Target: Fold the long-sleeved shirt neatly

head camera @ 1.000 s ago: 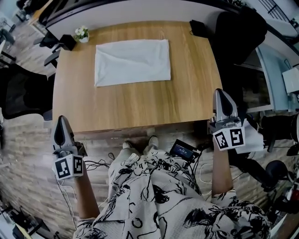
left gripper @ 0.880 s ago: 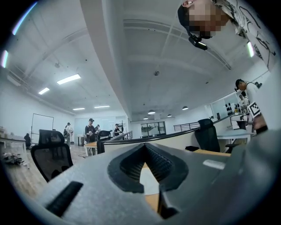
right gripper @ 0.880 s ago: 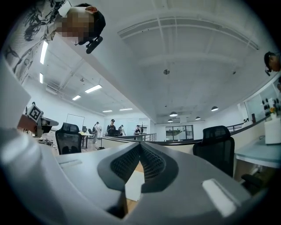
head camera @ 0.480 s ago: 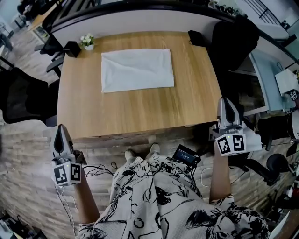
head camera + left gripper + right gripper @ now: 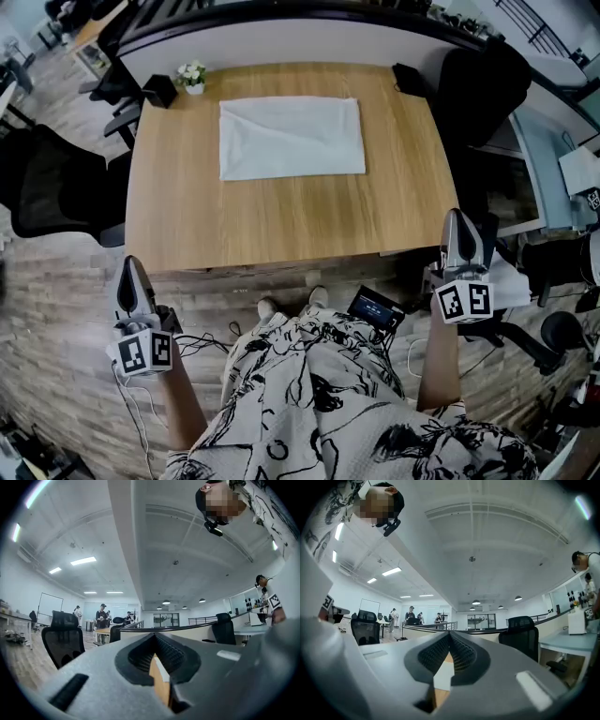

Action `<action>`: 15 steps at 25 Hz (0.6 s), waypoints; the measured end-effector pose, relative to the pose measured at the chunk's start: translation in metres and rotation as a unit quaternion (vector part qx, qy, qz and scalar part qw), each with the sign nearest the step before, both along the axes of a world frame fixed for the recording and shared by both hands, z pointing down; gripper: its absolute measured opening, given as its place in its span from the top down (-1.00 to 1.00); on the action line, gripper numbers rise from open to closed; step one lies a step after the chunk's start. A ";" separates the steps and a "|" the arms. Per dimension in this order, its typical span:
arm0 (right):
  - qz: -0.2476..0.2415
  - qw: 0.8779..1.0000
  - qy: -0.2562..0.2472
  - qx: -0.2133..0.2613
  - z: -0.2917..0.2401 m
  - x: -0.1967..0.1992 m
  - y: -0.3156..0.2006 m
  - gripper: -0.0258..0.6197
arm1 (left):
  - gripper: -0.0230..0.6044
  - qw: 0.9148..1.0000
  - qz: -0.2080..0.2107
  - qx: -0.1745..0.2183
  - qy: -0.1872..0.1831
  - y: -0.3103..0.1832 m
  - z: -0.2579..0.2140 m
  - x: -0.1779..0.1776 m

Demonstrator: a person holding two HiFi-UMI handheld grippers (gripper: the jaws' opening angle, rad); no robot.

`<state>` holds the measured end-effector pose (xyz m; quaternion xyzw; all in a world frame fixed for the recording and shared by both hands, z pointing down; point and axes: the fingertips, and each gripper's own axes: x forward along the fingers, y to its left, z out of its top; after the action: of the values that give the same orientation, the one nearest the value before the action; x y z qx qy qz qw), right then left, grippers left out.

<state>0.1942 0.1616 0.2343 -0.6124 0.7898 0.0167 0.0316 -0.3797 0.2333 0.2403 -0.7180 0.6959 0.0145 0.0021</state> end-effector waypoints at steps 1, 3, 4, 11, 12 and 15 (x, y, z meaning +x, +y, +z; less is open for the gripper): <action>-0.003 1.000 0.000 -0.001 0.001 -0.005 -0.002 0.90 | 0.91 1.000 -0.002 -0.002 0.001 -0.001 0.001 -0.001; -0.010 1.000 0.003 -0.003 0.002 -0.015 -0.005 0.90 | 0.91 1.000 -0.004 -0.003 0.002 -0.005 0.002 -0.003; -0.013 1.000 0.008 -0.004 0.002 -0.020 -0.007 0.90 | 0.91 1.000 -0.004 -0.003 0.001 -0.007 0.002 -0.003; -0.014 1.000 0.022 -0.008 0.000 -0.024 -0.014 0.90 | 0.91 1.000 0.002 -0.001 -0.007 -0.016 0.001 0.003; -0.013 1.000 0.023 -0.009 0.000 -0.024 -0.016 0.90 | 0.91 1.000 0.003 0.000 -0.006 -0.018 0.000 0.003; -0.012 1.000 0.027 -0.010 0.000 -0.022 -0.021 0.90 | 0.91 1.000 0.004 0.003 -0.006 -0.025 0.000 0.006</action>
<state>0.1721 0.1409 0.2347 -0.6024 0.7978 0.0251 0.0040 -0.3735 0.2084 0.2404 -0.7209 0.6929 0.0123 0.0078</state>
